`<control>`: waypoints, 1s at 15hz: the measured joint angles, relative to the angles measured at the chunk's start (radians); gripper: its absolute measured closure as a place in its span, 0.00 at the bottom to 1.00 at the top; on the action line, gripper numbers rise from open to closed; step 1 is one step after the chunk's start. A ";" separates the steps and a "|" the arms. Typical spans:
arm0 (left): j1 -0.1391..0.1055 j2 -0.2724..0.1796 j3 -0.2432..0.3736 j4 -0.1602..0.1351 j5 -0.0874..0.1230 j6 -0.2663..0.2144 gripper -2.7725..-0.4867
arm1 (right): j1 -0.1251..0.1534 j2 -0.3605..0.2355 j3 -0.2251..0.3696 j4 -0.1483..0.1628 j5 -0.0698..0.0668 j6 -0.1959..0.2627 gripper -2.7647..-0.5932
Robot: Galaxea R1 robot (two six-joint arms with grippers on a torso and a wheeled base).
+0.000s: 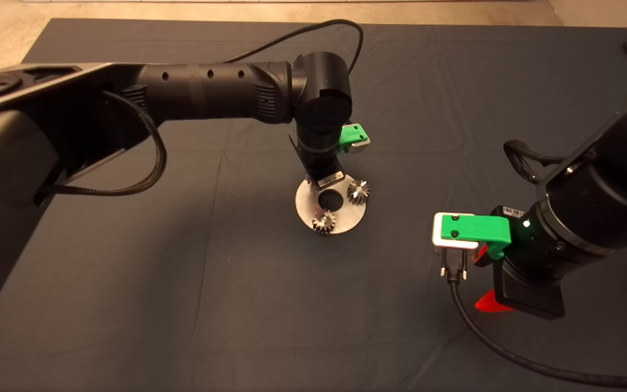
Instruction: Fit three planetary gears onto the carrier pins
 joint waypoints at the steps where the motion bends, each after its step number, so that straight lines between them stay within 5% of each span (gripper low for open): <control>1: 0.000 0.000 0.000 0.002 0.001 0.000 0.93 | 0.000 0.000 -0.001 0.000 0.000 0.000 0.61; 15: -0.002 -0.008 -0.007 0.017 0.001 0.001 0.93 | 0.000 0.000 -0.001 0.000 0.000 0.000 0.61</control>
